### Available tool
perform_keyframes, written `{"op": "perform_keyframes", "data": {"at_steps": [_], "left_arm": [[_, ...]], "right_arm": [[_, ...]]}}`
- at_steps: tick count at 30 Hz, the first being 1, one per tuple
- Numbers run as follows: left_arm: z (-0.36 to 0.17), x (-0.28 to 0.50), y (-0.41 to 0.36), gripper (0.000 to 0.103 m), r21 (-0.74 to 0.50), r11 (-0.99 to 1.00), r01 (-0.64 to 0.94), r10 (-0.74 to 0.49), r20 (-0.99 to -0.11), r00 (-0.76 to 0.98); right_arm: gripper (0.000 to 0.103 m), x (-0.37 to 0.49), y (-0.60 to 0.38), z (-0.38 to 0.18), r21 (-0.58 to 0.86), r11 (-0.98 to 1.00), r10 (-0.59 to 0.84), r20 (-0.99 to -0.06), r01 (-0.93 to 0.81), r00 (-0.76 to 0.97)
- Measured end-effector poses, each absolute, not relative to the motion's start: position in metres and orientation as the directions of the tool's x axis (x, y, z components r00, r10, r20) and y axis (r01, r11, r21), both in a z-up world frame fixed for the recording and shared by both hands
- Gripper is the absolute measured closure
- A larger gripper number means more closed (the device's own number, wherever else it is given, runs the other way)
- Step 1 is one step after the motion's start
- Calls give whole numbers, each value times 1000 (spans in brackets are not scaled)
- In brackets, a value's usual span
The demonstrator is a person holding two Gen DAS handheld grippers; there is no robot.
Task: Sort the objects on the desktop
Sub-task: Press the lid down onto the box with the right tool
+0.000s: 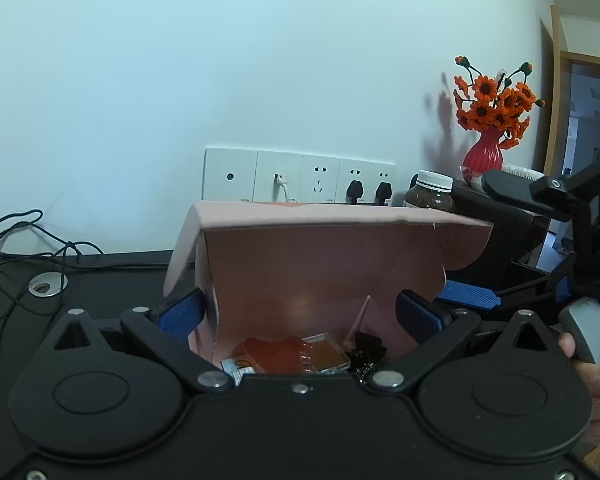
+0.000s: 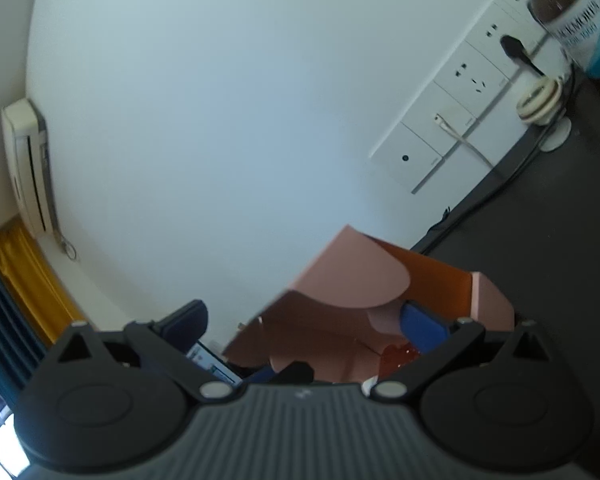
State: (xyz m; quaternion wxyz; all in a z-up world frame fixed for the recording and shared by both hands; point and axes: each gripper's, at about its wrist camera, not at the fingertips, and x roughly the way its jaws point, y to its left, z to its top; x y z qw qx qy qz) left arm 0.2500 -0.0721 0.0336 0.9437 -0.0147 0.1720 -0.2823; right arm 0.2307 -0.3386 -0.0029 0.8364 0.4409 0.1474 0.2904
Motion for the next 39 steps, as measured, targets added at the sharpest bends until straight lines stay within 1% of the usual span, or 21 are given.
{"op": "perform_keyframes", "data": {"at_steps": [7,17,24,29,33,39], "left_arm": [[29,252,-77,0,-110,845,523,-527,-334,781],[26,252,-80,0,-107,849,517,-521,-330,787],[23,252,-84,0,-74,858,509,-501,-341,795],[20,259,-82,0,-105,856,507,-507,-368,779],[20,262,-80,0,-128,854,505,-512,-381,770],[17,263,-80,0,-131,856,500,-508,-389,768]], "right_arm": [[1,245,-340,-5,818,473,594,-21,-328,804],[1,269,-340,-2,799,527,565,-74,-291,822],[1,286,-336,-1,766,571,560,-100,-296,822],[1,289,-337,-10,750,584,567,-103,-311,817],[1,280,-337,-14,684,633,550,-67,-363,833],[1,258,-329,1,500,761,487,-20,-413,873]]}}
